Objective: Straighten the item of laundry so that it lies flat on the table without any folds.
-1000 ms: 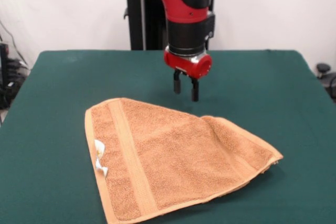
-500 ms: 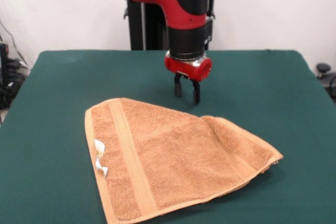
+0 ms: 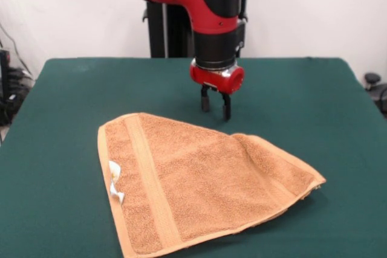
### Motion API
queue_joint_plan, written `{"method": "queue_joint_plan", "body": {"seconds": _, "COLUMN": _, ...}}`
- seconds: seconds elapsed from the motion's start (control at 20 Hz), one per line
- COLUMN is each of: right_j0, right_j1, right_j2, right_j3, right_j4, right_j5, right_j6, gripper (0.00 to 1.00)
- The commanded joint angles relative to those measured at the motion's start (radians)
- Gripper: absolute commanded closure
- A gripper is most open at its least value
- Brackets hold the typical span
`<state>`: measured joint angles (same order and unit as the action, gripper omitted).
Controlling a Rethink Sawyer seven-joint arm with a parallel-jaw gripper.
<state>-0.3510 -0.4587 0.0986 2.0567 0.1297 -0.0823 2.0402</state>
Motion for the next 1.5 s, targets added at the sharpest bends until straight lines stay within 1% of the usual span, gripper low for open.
{"method": "queue_joint_plan", "body": {"seconds": 0.05, "right_j0": 0.061, "right_j1": 0.220, "right_j2": 0.098, "right_j3": -0.261, "right_j4": 0.078, "right_j5": -0.003, "right_j6": 0.133, "gripper": 0.00}}
{"method": "queue_joint_plan", "body": {"seconds": 0.15, "right_j0": 0.078, "right_j1": 0.220, "right_j2": 0.085, "right_j3": -0.270, "right_j4": 0.092, "right_j5": 0.004, "right_j6": 0.140, "gripper": 0.00}}
{"method": "queue_joint_plan", "body": {"seconds": 0.45, "right_j0": 0.105, "right_j1": 0.222, "right_j2": 0.061, "right_j3": -0.292, "right_j4": 0.097, "right_j5": 0.017, "right_j6": 0.151, "gripper": 0.00}}
{"method": "queue_joint_plan", "body": {"seconds": 0.65, "right_j0": 0.096, "right_j1": 0.226, "right_j2": 0.071, "right_j3": -0.295, "right_j4": 0.087, "right_j5": 0.018, "right_j6": 0.163, "gripper": 0.00}}
{"method": "queue_joint_plan", "body": {"seconds": 0.7, "right_j0": 0.094, "right_j1": 0.225, "right_j2": 0.074, "right_j3": -0.298, "right_j4": 0.091, "right_j5": 0.036, "right_j6": 0.163, "gripper": 0.00}}
{"method": "queue_joint_plan", "body": {"seconds": 0.8, "right_j0": 0.119, "right_j1": 0.209, "right_j2": 0.041, "right_j3": -0.321, "right_j4": 0.104, "right_j5": 0.087, "right_j6": 0.153, "gripper": 0.00}}
{"method": "queue_joint_plan", "body": {"seconds": 0.9, "right_j0": 0.129, "right_j1": 0.201, "right_j2": 0.030, "right_j3": -0.338, "right_j4": 0.115, "right_j5": 0.123, "right_j6": 0.153, "gripper": 0.00}}
{"method": "queue_joint_plan", "body": {"seconds": 1.0, "right_j0": 0.150, "right_j1": 0.208, "right_j2": 0.012, "right_j3": -0.360, "right_j4": 0.130, "right_j5": 0.137, "right_j6": 0.163, "gripper": 0.00}}
{"method": "queue_joint_plan", "body": {"seconds": 1.15, "right_j0": 0.140, "right_j1": 0.230, "right_j2": 0.029, "right_j3": -0.382, "right_j4": 0.131, "right_j5": 0.125, "right_j6": 0.167, "gripper": 0.00}}
{"method": "queue_joint_plan", "body": {"seconds": 1.35, "right_j0": 0.185, "right_j1": 0.213, "right_j2": -0.023, "right_j3": -0.413, "right_j4": 0.149, "right_j5": 0.195, "right_j6": 0.179, "gripper": 0.00}}
{"method": "queue_joint_plan", "body": {"seconds": 1.5, "right_j0": 0.179, "right_j1": 0.205, "right_j2": -0.015, "right_j3": -0.412, "right_j4": 0.149, "right_j5": 0.220, "right_j6": 0.182, "gripper": 0.00}}
